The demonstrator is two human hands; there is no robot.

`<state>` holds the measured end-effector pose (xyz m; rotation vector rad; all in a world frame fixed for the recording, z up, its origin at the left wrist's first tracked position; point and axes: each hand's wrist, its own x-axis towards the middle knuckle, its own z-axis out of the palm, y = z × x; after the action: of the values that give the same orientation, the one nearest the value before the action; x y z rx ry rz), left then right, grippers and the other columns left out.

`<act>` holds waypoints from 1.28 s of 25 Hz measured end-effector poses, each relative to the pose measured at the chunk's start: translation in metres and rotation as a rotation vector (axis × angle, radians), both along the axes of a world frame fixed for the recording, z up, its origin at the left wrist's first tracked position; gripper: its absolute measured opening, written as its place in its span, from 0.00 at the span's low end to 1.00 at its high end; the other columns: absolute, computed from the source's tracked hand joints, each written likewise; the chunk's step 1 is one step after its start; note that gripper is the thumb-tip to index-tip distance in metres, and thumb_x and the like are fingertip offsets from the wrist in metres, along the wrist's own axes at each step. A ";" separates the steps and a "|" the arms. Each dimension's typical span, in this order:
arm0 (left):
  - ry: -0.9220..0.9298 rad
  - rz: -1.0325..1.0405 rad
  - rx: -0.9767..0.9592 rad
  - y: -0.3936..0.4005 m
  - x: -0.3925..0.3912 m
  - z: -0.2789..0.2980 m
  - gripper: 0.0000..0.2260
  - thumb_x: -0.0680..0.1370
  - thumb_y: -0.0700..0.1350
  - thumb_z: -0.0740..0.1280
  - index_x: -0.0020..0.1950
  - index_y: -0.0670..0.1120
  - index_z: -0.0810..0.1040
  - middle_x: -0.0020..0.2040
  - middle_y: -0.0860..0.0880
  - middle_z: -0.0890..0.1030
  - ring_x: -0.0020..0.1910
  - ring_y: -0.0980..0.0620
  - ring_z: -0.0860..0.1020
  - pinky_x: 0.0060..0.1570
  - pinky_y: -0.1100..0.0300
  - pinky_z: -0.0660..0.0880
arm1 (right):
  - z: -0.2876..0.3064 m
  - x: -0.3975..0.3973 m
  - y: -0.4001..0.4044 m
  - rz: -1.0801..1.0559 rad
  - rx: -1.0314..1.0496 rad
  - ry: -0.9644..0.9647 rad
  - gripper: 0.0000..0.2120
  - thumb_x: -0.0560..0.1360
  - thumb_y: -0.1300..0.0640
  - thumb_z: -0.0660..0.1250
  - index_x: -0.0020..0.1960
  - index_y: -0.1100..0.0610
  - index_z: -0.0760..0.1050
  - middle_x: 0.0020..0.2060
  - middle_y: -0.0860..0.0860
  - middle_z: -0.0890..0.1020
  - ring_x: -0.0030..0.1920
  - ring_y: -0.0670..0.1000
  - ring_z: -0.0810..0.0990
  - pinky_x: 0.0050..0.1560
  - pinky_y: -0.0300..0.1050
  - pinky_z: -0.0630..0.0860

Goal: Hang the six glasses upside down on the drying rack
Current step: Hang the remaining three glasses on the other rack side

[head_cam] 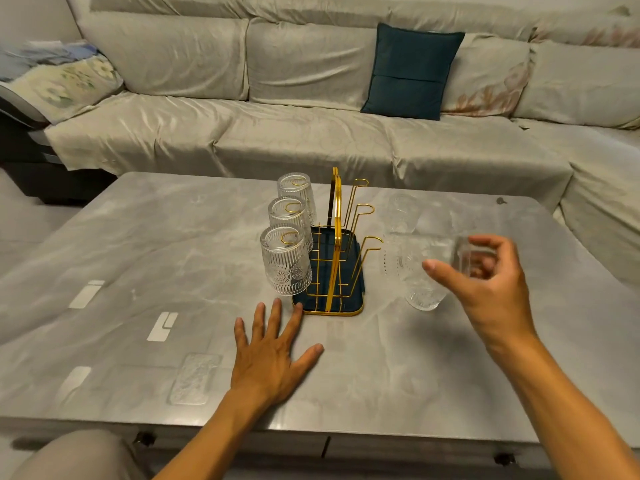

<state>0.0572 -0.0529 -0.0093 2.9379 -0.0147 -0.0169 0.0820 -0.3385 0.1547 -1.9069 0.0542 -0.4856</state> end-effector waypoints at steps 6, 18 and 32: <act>0.020 0.014 0.009 -0.002 -0.001 0.003 0.36 0.70 0.77 0.34 0.73 0.64 0.28 0.78 0.50 0.33 0.76 0.44 0.30 0.72 0.36 0.31 | 0.038 0.033 0.032 0.049 -0.325 -0.159 0.25 0.62 0.36 0.74 0.52 0.45 0.71 0.45 0.44 0.80 0.43 0.44 0.78 0.35 0.36 0.75; 0.005 0.023 0.008 -0.002 0.000 0.000 0.37 0.70 0.77 0.34 0.75 0.64 0.31 0.79 0.50 0.34 0.76 0.44 0.30 0.71 0.37 0.31 | 0.000 0.059 0.058 0.181 -0.640 -0.052 0.25 0.64 0.41 0.75 0.56 0.49 0.73 0.51 0.53 0.81 0.52 0.55 0.74 0.45 0.53 0.78; 0.007 0.017 0.016 -0.002 -0.002 0.001 0.36 0.71 0.76 0.34 0.74 0.64 0.29 0.79 0.50 0.33 0.76 0.45 0.31 0.72 0.37 0.31 | -0.036 0.041 0.039 0.128 -0.379 -0.112 0.27 0.69 0.46 0.72 0.64 0.45 0.66 0.60 0.46 0.74 0.54 0.48 0.73 0.46 0.41 0.74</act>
<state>0.0553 -0.0546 -0.0079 2.9533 0.0122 -0.0246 0.1227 -0.2993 0.1190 -2.2316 -0.2482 -0.5425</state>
